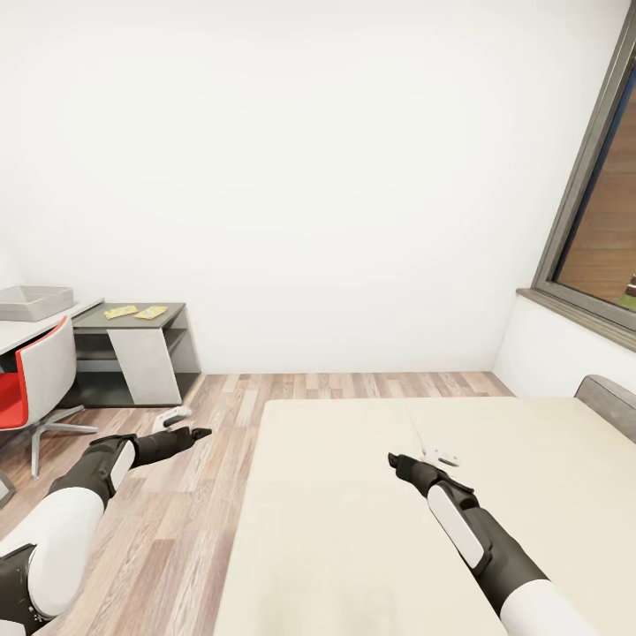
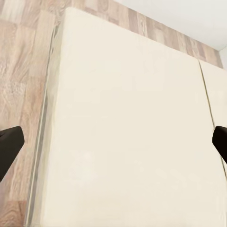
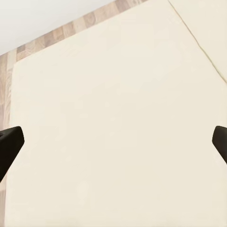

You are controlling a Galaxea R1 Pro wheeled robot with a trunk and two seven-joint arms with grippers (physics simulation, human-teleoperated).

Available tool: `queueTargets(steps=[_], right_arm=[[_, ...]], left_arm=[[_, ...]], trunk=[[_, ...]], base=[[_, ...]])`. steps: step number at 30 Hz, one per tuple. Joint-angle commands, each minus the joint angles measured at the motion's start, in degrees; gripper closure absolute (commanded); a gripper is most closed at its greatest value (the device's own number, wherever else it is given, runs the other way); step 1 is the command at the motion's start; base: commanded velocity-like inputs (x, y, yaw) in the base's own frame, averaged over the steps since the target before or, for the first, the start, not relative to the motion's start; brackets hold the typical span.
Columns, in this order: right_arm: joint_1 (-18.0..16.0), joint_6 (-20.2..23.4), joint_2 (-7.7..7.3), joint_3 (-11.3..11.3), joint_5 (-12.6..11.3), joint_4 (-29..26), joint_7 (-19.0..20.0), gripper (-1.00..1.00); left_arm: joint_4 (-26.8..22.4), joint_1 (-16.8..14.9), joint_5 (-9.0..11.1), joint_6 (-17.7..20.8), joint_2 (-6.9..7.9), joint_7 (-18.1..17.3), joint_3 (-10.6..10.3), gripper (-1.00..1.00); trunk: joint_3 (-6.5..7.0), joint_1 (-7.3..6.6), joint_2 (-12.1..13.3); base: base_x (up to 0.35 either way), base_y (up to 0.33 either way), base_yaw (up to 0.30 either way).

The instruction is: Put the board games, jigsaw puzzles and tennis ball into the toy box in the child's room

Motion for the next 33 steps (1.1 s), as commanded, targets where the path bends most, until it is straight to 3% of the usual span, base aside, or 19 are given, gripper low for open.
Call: queueTargets(steps=[1, 15, 33], right_arm=[[-0.06, 0.23, -0.08, 0.24, -0.49, -0.13, -0.5, -1.0], [-0.06, 0.17, -0.08, 0.3, -0.48, -0.03, -0.46, -1.0], [-0.06, 0.25, -0.08, 0.31, -0.48, -0.22, -0.5, -1.0]], left_arm=[[-0.08, -0.08, -0.59, 0.29, -0.17, -0.19, 0.45, -1.0], [-0.34, -0.08, -0.57, -2.72, -0.38, 0.0, 0.36, -1.0], [-0.27, -0.06, -0.51, -3.2, -0.36, -0.26, 0.39, -1.0]], trunk=[[-0.14, 0.04, -0.14], [-0.14, 0.04, -0.14], [-0.14, 0.04, -0.14]], base=[[0.0, 0.0, 0.0], [0.0, 0.0, 0.0], [0.0, 0.0, 0.0]])
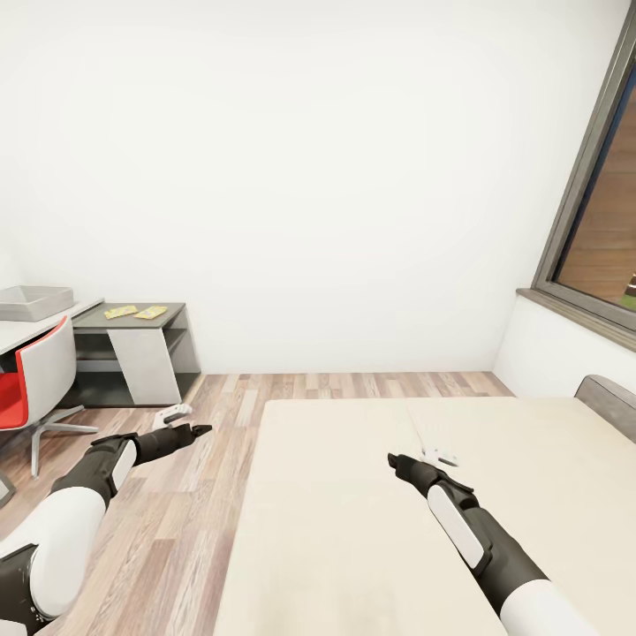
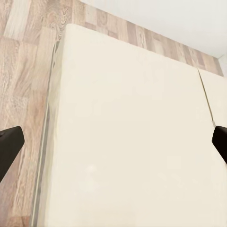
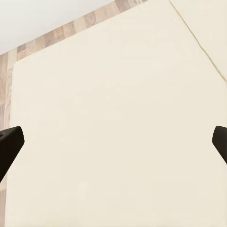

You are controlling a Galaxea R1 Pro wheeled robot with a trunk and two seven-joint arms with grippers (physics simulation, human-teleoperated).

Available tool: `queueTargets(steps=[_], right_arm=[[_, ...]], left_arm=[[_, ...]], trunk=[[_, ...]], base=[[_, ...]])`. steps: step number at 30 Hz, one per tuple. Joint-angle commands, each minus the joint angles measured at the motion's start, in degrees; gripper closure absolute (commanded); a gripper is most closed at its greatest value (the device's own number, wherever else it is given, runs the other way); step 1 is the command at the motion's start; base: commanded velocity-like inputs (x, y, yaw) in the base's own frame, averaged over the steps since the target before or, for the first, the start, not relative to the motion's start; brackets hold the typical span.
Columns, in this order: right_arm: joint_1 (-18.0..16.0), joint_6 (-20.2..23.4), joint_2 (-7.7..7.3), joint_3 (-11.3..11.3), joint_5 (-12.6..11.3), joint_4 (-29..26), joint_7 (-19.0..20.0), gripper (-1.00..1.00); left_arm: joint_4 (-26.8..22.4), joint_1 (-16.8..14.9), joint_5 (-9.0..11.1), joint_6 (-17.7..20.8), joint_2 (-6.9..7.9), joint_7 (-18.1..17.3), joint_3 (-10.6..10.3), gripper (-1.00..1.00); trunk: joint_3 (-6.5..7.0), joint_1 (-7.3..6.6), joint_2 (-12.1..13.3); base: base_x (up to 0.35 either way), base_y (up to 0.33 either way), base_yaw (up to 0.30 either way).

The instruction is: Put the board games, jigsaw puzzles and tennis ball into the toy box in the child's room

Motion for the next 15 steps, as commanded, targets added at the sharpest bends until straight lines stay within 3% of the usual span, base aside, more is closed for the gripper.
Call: queueTargets(steps=[1, 7, 15], right_arm=[[-0.06, 0.09, -0.08, 0.24, -0.48, -0.06, -0.54, -1.0], [-0.06, 0.1, -0.08, 0.18, -0.44, 0.08, -0.54, -1.0], [-0.05, 0.1, -0.08, 0.17, -0.42, 0.15, -0.56, -1.0]], left_arm=[[-0.09, -0.08, -0.54, 0.33, -0.04, -0.47, 0.5, -1.0], [-0.12, -0.09, -0.29, 0.3, 0.07, -0.6, 0.6, -1.0], [-0.11, -0.09, -0.21, 0.22, -0.13, -0.53, 0.48, -1.0]], trunk=[[-0.14, 0.04, -0.14], [-0.14, 0.04, -0.14], [-0.14, 0.04, -0.14]], base=[[0.0, 0.0, 0.0], [0.0, -0.073, 0.0], [0.021, -0.235, 0.0]])
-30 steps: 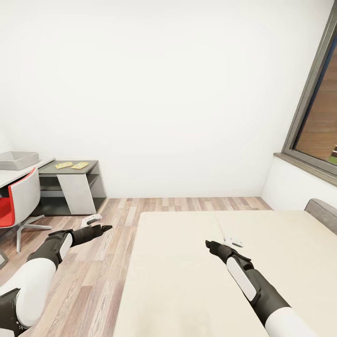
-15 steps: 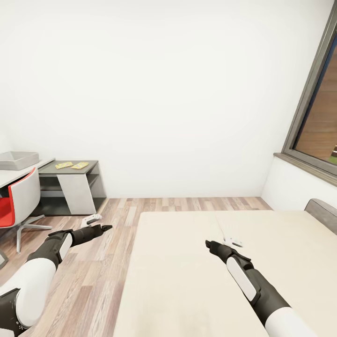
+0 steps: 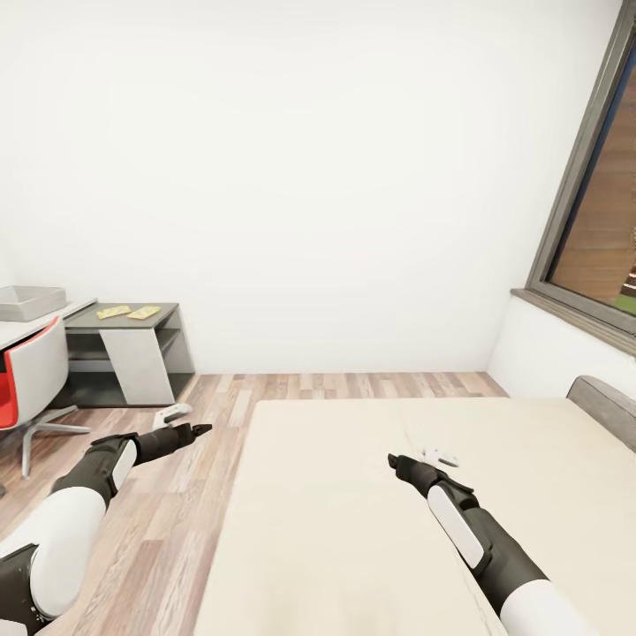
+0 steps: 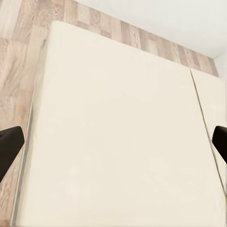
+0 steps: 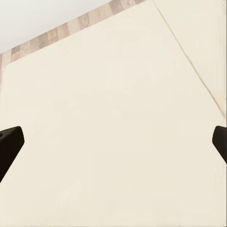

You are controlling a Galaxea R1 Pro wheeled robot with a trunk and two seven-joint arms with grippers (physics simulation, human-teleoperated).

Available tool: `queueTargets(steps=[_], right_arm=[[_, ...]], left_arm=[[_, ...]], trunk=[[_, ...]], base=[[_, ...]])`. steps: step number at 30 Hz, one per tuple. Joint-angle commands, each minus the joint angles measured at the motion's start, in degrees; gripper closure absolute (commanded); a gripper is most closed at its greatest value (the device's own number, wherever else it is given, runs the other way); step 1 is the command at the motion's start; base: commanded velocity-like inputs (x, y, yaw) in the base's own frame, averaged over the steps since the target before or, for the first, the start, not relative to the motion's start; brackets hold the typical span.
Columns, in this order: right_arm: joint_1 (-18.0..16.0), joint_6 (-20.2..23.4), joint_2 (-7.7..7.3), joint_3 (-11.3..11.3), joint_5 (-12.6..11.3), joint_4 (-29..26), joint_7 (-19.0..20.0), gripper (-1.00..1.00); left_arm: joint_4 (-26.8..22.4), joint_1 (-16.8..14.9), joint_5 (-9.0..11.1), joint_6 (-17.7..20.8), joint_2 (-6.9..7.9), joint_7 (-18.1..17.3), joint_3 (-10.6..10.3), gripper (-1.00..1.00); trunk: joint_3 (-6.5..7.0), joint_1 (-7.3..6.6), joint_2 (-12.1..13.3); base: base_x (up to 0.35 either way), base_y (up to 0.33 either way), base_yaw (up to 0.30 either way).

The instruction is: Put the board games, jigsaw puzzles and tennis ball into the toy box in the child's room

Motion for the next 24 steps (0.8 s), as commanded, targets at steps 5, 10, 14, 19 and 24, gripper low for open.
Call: queueTargets(steps=[5, 10, 14, 19, 24], right_arm=[[-0.06, 0.08, -0.08, 0.26, -0.48, -0.06, -0.54, -1.0], [-0.04, 0.08, -0.08, 0.26, -0.48, -0.06, -0.54, -1.0], [-0.05, 0.08, -0.08, 0.26, -0.48, -0.05, -0.54, -1.0], [-0.07, 0.08, -0.08, 0.2, -0.48, 0.01, -0.53, -1.0], [-0.07, 0.06, -0.08, 0.18, -0.48, 0.03, -0.52, -1.0]], left_arm=[[-0.07, -0.08, -0.58, 0.35, -0.08, -0.51, 0.5, -1.0], [-0.06, -0.08, -0.57, 0.35, -0.05, -0.54, 0.49, -1.0], [-0.06, -0.08, -0.57, 0.35, -0.07, -0.55, 0.47, -1.0], [-0.09, -0.08, -0.56, 0.35, -0.05, -0.56, 0.52, -1.0], [-0.07, -0.08, -0.52, 0.35, -0.01, -0.56, 0.55, -1.0]], trunk=[[-0.14, 0.05, -0.14], [-0.14, 0.05, -0.14], [-0.14, 0.05, -0.14], [-0.14, 0.05, -0.14], [-0.14, 0.05, -0.14]], base=[[0.053, -0.23, 0.0], [0.016, -0.07, 0.0], [0.004, -0.095, 0.0], [0.001, -0.136, 0.0], [0.0, -0.16, 0.0]])
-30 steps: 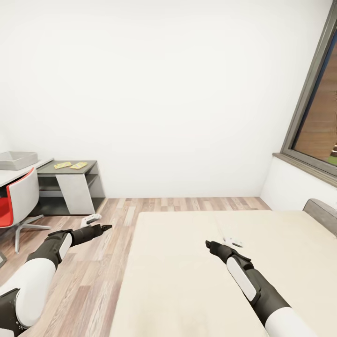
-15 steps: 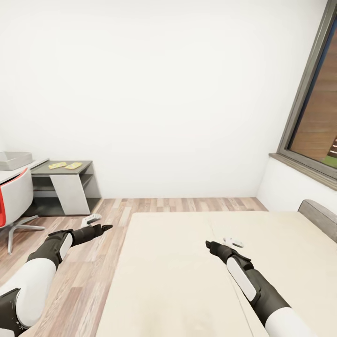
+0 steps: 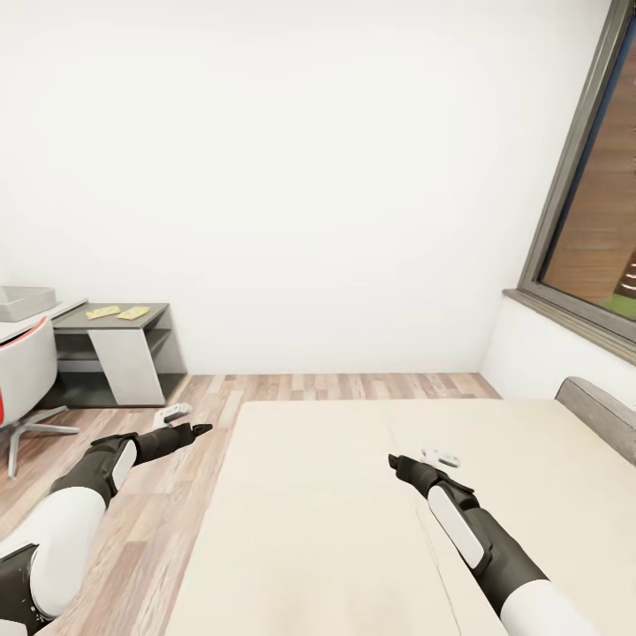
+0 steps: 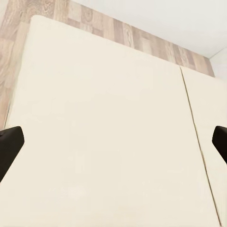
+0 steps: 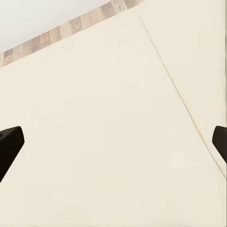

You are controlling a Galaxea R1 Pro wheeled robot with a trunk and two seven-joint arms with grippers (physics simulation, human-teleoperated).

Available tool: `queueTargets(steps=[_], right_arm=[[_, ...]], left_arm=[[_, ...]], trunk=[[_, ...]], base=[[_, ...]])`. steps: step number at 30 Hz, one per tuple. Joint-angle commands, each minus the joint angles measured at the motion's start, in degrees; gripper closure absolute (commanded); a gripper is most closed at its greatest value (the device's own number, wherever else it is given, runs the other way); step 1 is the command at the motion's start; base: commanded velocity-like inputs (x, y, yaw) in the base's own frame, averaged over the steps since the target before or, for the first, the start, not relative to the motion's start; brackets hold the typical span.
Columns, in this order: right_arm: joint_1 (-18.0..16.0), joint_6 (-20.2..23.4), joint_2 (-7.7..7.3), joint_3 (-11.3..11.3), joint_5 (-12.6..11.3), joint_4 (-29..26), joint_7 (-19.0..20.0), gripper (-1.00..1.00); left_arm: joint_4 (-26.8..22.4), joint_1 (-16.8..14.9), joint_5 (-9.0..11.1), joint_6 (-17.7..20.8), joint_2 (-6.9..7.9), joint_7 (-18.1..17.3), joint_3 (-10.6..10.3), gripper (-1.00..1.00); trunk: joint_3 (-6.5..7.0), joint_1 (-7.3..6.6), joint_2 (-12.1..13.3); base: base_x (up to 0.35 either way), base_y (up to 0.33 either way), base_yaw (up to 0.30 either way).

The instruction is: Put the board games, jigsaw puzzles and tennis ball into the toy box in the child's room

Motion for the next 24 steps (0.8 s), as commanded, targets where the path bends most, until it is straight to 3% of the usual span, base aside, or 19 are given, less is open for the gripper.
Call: queueTargets(steps=[1, 9, 24], right_arm=[[-0.07, 0.07, -0.07, 0.26, -0.49, -0.1, -0.51, -1.0], [-0.06, 0.02, -0.07, 0.26, -0.49, -0.09, -0.5, -1.0], [-0.05, 0.02, -0.07, 0.27, -0.49, -0.07, -0.53, -1.0]], left_arm=[[-0.08, -0.07, -0.58, 0.36, -0.05, -0.45, 0.49, -1.0], [-0.06, -0.07, -0.55, 0.36, -0.07, -0.45, 0.5, -1.0], [-0.06, -0.07, -0.55, 0.36, -0.13, -0.38, 0.49, -1.0]], trunk=[[-0.14, 0.04, -0.14], [-0.14, 0.04, -0.14], [-0.14, 0.04, -0.14]], base=[[0.0, -0.182, 0.0], [0.0, -0.159, 0.0], [0.0, -0.015, 0.0]])
